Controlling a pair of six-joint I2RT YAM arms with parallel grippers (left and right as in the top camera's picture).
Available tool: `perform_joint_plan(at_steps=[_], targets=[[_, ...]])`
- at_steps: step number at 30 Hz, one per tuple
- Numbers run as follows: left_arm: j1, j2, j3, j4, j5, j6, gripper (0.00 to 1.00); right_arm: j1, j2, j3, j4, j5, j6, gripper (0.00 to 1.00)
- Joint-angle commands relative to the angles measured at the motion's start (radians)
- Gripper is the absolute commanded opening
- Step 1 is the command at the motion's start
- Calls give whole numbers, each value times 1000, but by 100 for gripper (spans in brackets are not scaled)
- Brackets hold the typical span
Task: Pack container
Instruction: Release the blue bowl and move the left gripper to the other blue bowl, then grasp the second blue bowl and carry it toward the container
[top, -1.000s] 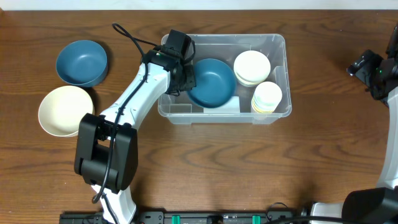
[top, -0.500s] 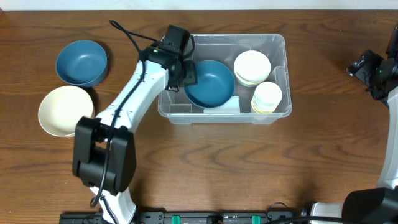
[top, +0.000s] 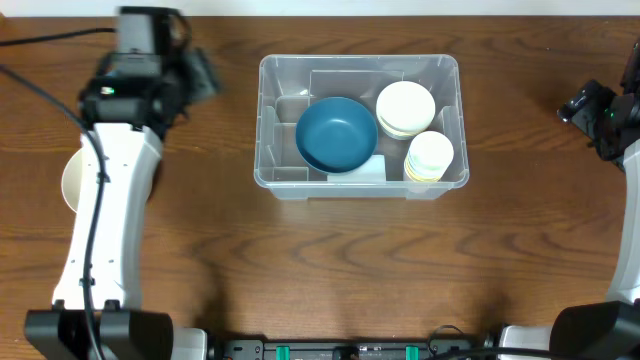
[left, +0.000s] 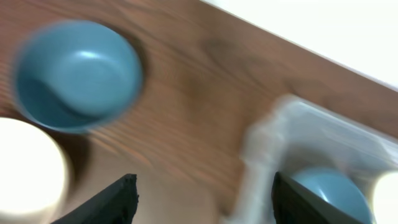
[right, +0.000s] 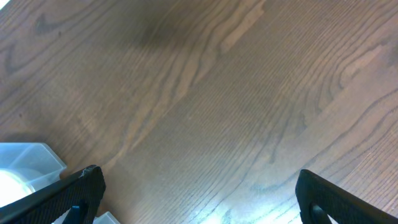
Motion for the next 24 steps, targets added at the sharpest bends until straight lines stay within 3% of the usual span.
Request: perform_joint_plan(at_steps=[1,7,11,24], targets=[[53,66,3,79,-49,115,71,-3,2,12,-2,12,-11,99],[103,214,3,320,-48,183,72,-4,2,12,-2,12,-11,99],[110,313,3,418,-55,295,72,-4,2,12,-2,12,-11,99],[126,539,3,386,-198,315,72,-4,2,12,-2,12,-11,99]])
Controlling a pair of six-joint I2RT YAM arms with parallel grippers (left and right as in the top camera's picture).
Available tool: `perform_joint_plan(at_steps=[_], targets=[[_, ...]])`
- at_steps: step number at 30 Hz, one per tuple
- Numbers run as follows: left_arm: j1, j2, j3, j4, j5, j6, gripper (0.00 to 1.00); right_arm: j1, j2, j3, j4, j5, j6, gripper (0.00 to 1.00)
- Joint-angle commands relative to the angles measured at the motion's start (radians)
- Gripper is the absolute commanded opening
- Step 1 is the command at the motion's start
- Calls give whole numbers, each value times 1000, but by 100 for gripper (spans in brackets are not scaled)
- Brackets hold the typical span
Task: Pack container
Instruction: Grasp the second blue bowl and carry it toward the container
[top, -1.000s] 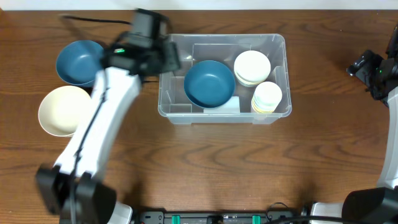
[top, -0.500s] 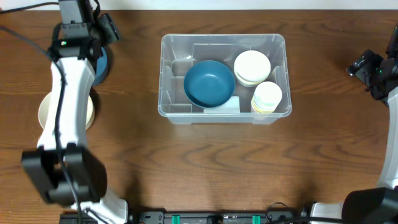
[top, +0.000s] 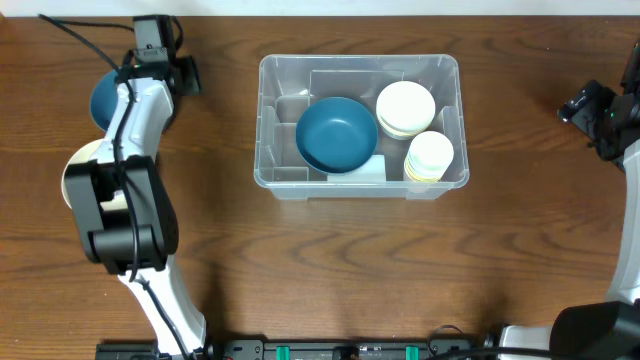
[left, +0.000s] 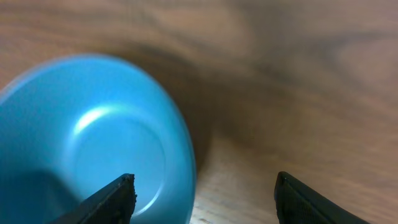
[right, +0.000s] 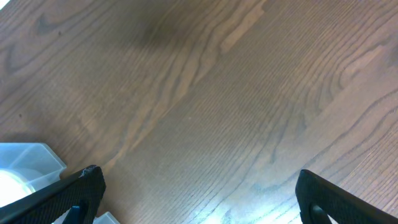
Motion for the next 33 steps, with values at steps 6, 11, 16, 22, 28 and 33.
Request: perform_joint_plan(at_steps=[6,11,16,22,28,33], targets=[[34,83,0,-82,-53,21,43,-4,1,12,-1,12,-11,99],[31,75,0,-104,-52,-29,6,-4,1,12,-1,12,-11,99],[13,10,1,-121,-52,-92,6,-4,1,12,-1,12,-11,99],[-21,-167,1,-92,-49,-118,6,-4,1,12,-1,12,-11,99],[-55,-388,1,-124,-6,-180,6,-4,1,12,-1,12,-11,99],[-117,-555,1,-256,214,-179,6,-4,1,12,-1,12,-11,99]])
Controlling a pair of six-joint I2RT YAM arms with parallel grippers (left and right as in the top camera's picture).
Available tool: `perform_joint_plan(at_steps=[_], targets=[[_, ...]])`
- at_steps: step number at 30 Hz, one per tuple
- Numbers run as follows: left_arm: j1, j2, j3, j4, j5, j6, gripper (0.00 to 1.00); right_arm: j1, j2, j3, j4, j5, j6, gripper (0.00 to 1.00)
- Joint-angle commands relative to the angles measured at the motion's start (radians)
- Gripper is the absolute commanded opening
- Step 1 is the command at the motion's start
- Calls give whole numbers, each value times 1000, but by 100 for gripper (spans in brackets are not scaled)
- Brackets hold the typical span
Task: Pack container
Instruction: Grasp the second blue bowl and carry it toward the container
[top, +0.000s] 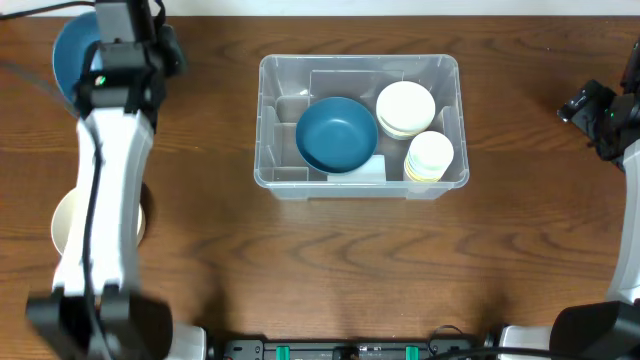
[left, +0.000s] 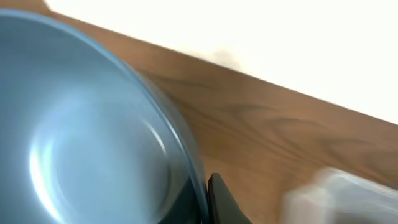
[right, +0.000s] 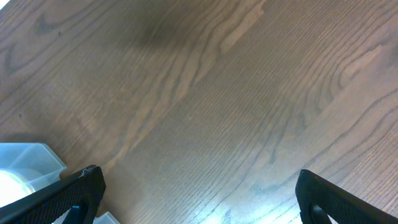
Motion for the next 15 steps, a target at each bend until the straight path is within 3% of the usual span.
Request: perform_joint_plan(at_steps=[1,6,15], targets=[[-54,-82,8,-69,192,-14,6,-4,2,12,-1,12,-11,99],[-192,-139,8,-192,349,106,6,-4,2,12,-1,12,-11,99],[-441,-50,7,-229,331,306,6,-4,2,12,-1,12,-11,99]])
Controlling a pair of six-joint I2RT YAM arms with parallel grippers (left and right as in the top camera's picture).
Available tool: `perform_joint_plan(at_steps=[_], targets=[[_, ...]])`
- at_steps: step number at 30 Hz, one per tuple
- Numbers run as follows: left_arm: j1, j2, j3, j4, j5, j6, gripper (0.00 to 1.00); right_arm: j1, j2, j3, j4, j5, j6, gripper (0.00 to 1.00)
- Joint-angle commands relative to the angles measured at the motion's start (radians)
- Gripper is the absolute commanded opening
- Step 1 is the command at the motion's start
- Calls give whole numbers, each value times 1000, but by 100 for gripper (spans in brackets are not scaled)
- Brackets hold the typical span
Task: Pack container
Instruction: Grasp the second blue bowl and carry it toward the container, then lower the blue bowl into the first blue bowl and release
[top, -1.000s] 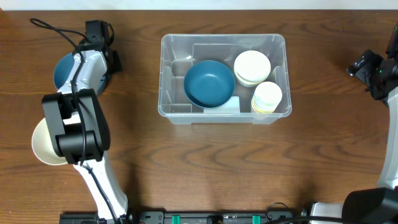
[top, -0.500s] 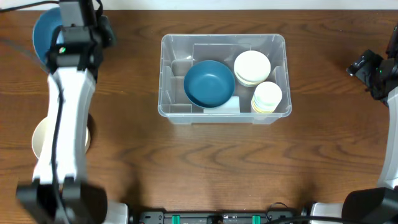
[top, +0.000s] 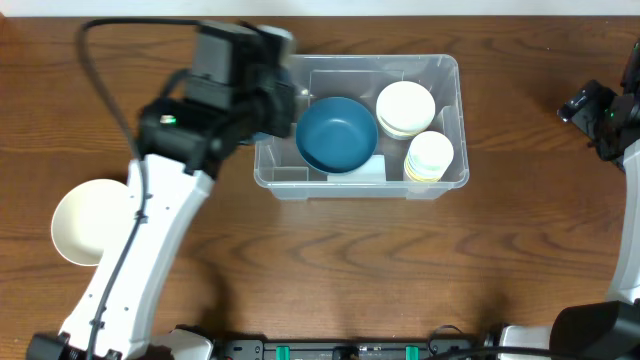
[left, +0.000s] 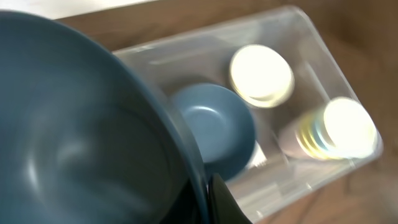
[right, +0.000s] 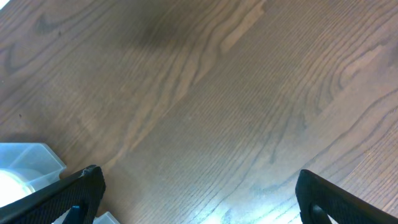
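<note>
My left gripper (left: 205, 200) is shut on the rim of a blue bowl (left: 81, 124), which fills the left of the left wrist view. Seen from overhead, the left gripper (top: 262, 98) hangs over the left end of the clear plastic container (top: 358, 60), and the arm hides most of the held bowl. Inside the container lie a second blue bowl (top: 337, 133), a stack of white plates (top: 405, 108) and a stack of cups (top: 430, 155). My right gripper (right: 199, 199) stands open over bare wood at the far right edge.
A white bowl (top: 90, 222) sits on the table at the left, beside my left arm. The container has inner dividers, and a narrow compartment runs along its left side. The wooden table (top: 400, 270) surrounds the container on all sides.
My left gripper, still shut on the blue bowl, has moved from the table's back left corner to the container's left end. The right arm has not moved.
My left gripper was open above the table left of the container, with a blue and a white bowl below. Then it was open at the blue bowl's rim. Then it was shut on that rim at the back left, and now holds the bowl over the container.
</note>
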Motion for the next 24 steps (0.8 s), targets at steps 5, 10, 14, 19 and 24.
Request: perform_joint_plan(at_steps=[5,10,14,19,24], targets=[[-112,148,7,28,0,110,6,-4,1,12,-1,12,-11,99],[-158,263,7,56,0,128,6,-4,1,12,-1,12,-11,99],[-181,328,7,83,0,128,6,-4,1,12,-1,12,-11,99],[-202,371,7,98,0,128,6,-4,1,12,-1,11,-11,99],[-217,386,7,110,0,129,27,-4,1,12,-1,12,-11,99]])
